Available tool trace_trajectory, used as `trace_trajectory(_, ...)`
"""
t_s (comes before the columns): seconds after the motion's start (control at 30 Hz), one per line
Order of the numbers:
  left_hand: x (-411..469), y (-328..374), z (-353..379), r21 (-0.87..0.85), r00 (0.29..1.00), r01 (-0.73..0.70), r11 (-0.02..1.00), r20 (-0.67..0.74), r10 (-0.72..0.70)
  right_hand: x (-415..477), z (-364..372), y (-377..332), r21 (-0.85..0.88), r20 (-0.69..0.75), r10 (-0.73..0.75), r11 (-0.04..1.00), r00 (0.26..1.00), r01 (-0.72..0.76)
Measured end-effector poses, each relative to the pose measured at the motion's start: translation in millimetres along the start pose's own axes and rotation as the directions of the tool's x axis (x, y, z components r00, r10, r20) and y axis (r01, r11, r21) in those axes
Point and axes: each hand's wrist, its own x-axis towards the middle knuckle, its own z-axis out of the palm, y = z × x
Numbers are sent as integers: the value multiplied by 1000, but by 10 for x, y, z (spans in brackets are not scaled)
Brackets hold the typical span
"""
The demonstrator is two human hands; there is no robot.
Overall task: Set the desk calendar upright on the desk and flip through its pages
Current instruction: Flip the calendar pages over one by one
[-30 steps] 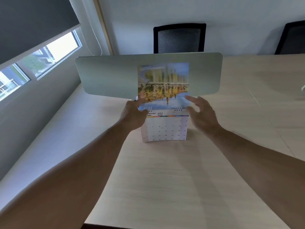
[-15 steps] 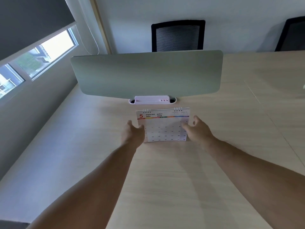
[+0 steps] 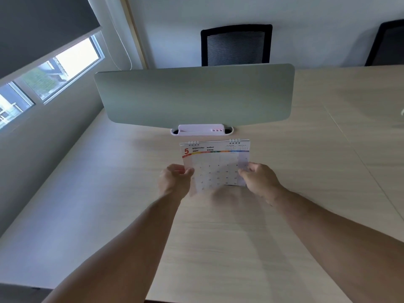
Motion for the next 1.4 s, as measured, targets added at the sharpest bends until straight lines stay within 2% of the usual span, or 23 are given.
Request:
trace_trajectory(0.07, 25, -10, -49, -4, 998, -11, 1000, 56, 11, -16, -41, -19, 24, -30, 29, 999, 999, -29)
trace_trajectory(0.13, 51, -8, -123, -44, 985, -23, 999, 171, 30, -16, -75, -18, 45, -59, 35, 998, 998, -33)
trace_trajectory(0.27, 2, 68, -332, -207, 929, 63, 976, 369, 18, 2, -180, -23, 98, -140, 48, 995, 989, -35)
trace_trajectory(0.33, -44, 136, -433, -286, 920, 99, 953, 390, 21, 21, -275, -42, 158, -182, 34, 987, 983, -5)
trace_trajectory(0.4, -49, 214, -511, -384, 929, 129, 914, 369, 24, 44, -396, -66, 299, -195, 26, 954, 981, 34)
trace_trajectory(0.5, -21, 426, -585, -524, 907, 145, 839, 409, 99, 33, -570, -128, 538, -127, 20, 841, 992, 52)
trace_trajectory(0.57, 19, 577, -577, -541, 912, 139, 829, 396, 105, 41, -631, -159, 587, -114, -21, 805, 993, 84)
trace_trajectory(0.63, 31, 716, -514, -516, 940, 54, 855, 316, 131, 41, -616, -205, 516, -119, -55, 850, 991, 110)
trace_trajectory(0.67, 29, 764, -464, -447, 949, -27, 894, 271, 163, 48, -587, -229, 433, -126, -72, 893, 989, 121)
trace_trajectory(0.73, 31, 805, -370, -183, 950, -220, 958, 182, 253, 103, -513, -249, 252, -108, -98, 960, 989, 122)
trace_trajectory(0.8, 88, 761, -271, 10, 940, -306, 952, 162, 300, 194, -446, -270, 166, -69, -105, 979, 992, 115)
trace_trajectory(0.9, 175, 639, -172, 104, 936, -274, 956, 257, 240, 350, -322, -253, 123, -34, -127, 984, 991, 131)
trace_trajectory(1.0, 278, 519, -118, 136, 931, -275, 952, 284, 229, 393, -212, -241, 154, -82, -96, 982, 992, 108)
trace_trajectory(1.1, 305, 410, -126, 68, 951, -247, 967, 210, 228, 397, -178, -214, 168, -179, -34, 984, 983, 65)
trace_trajectory(1.2, 393, 281, -135, -33, 994, -81, 996, 71, 84, 390, -159, -213, 229, -185, 111, 971, 976, -67)
trace_trajectory(1.3, 439, 227, -120, -107, 991, 12, 994, 136, 2, 396, -169, -231, 195, -152, 109, 978, 982, -79)
trace_trajectory(1.4, 436, 263, -101, -130, 977, 28, 991, 213, 1, 442, -203, -236, 183, -94, 118, 978, 988, -100)
